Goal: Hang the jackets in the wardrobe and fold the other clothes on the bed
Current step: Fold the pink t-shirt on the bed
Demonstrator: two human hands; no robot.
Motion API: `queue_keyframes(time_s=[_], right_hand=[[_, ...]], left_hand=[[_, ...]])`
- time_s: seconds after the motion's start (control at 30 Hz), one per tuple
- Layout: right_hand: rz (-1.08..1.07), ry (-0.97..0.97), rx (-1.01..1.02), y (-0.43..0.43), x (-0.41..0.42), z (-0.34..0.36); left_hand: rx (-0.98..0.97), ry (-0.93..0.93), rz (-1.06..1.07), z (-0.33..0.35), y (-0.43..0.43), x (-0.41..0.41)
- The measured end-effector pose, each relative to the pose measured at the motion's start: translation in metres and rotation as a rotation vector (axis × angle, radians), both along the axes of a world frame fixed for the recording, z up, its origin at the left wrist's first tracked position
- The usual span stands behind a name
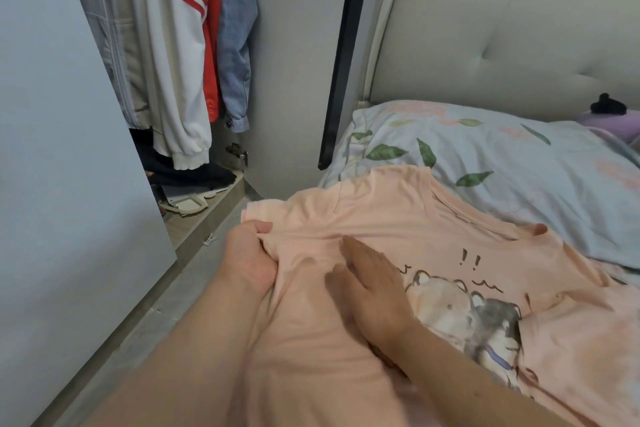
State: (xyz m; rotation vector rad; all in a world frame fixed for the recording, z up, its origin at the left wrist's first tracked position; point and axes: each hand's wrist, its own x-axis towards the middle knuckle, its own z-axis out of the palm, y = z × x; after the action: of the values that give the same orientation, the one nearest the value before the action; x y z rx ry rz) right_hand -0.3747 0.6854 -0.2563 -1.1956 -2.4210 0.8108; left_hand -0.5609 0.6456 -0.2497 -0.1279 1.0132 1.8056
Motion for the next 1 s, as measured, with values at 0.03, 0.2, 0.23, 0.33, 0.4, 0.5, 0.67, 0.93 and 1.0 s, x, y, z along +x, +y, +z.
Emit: queue_keyframes(time_s=[0.03,0.2,0.23,0.33,0.4,0.5,0.67,0.93,1.0], right_hand=[[0.003,0.03,-0.155,0.005,0.001,0.007],[-0.035,0.256,-0.578,0.028,0.022,0.049],[-0.078,0.283,-0.545,0.029,0.03,0.054],[-0.252,0.372,-0.373,0.021,0.059,0.058],[-0.283,0.356,-0.24,0.006,0.083,0.053],[-0.122,0.048,0.252,-0.014,0.118,0.045],[-0.173,-0.494,0.386,-0.008,0.15,0.017],[-0.229,-0.429,0.292,0.007,0.16,-0.018],[-0.23,-0.407,0.294,0.009,0.159,-0.023]], left_hand=[[0.011,0.054,-0.01,0.009,0.002,0.003],[0.027,0.866,-0.121,0.048,0.02,0.025],[0.083,1.022,-0.218,0.053,0.025,0.032],[0.092,1.658,-0.561,0.047,0.035,0.06],[0.001,2.036,-0.803,0.027,0.035,0.076],[-0.157,2.182,-1.061,-0.002,0.027,0.092],[-0.22,2.249,-1.011,-0.012,0.02,0.098],[-0.321,2.268,-0.929,-0.019,0.038,0.119],[-0.369,2.266,-0.976,-0.023,0.041,0.12]])
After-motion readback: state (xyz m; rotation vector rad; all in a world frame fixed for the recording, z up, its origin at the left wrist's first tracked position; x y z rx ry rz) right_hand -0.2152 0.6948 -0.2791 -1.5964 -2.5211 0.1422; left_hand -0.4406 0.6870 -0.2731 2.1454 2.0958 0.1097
